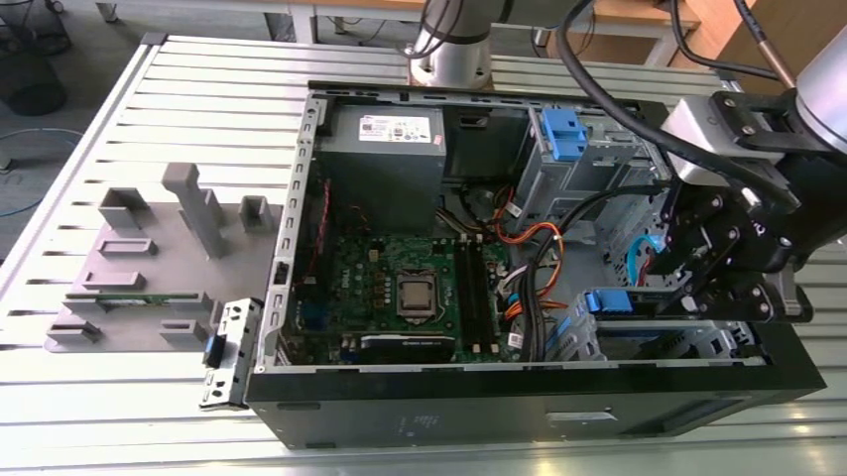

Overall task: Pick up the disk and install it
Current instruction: 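Insert the first disk wire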

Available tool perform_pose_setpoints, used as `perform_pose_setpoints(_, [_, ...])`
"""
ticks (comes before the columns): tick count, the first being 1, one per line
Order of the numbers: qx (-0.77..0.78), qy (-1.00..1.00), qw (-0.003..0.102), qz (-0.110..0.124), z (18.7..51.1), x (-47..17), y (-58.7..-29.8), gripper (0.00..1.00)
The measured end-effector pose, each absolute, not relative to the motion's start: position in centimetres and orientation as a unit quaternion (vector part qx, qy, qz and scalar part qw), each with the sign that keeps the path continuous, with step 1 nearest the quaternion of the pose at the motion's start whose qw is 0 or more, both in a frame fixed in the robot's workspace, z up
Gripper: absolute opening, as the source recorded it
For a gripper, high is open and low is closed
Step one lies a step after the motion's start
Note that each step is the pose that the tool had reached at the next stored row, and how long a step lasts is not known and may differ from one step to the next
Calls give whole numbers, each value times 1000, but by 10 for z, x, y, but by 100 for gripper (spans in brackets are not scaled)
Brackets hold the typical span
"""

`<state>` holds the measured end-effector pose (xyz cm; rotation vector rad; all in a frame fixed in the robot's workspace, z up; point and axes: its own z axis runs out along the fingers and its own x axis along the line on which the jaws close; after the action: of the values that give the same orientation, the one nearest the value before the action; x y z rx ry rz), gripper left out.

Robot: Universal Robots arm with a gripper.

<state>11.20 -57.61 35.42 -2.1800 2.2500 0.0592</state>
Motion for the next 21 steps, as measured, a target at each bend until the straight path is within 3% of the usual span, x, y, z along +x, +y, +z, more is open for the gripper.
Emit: perform_pose_setpoints(21, [-696, 718, 4, 19, 368, 112, -560, 42])
